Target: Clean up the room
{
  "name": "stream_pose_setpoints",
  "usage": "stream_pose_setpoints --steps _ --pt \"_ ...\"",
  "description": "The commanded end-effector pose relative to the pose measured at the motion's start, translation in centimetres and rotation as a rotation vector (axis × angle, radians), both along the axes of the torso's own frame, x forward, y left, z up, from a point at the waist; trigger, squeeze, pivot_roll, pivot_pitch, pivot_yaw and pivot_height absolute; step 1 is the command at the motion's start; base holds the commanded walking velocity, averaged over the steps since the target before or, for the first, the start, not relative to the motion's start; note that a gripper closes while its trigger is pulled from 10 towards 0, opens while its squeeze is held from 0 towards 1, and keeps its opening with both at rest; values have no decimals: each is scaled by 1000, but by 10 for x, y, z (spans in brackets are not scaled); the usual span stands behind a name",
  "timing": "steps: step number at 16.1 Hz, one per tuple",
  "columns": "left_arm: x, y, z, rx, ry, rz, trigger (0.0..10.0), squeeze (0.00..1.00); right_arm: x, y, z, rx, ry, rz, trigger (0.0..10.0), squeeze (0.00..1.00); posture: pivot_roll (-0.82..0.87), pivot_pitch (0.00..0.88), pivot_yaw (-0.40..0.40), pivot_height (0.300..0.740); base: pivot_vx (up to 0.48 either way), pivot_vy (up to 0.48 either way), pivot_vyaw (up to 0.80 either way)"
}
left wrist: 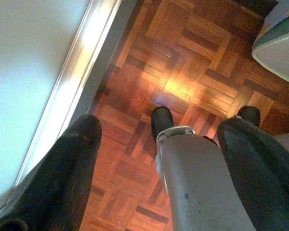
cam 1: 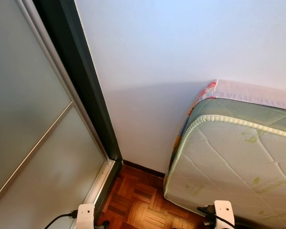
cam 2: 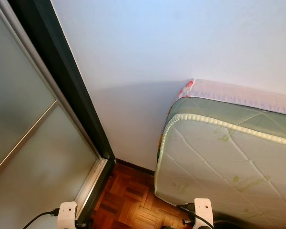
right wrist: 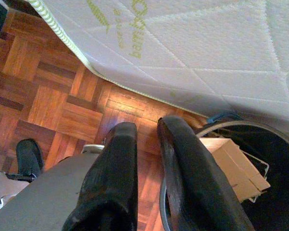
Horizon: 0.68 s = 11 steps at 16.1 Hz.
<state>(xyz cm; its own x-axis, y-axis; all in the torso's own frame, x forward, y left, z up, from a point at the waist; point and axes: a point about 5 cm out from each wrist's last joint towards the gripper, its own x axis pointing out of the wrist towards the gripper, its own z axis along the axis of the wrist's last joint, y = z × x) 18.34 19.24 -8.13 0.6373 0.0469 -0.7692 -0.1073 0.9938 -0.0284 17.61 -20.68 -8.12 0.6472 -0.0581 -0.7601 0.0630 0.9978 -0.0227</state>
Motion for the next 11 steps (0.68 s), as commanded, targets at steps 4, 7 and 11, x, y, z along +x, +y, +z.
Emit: stream_pose_setpoints --steps 4,7,11 --pt "34 1 15 86 40 -85 10000 0 -1 17 -7 69 119 -23 10000 0 -7 0 4 740 0 0 0" --pt "36 2 16 89 35 -81 10000 0 0 8 -5 66 113 -36 10000 0 -10 0 6 740 0 0 0" --pt "38 3 18 88 27 -72 10000 0 2 6 -4 62 110 -20 10000 0 -1 1 4 740 0 0 0"
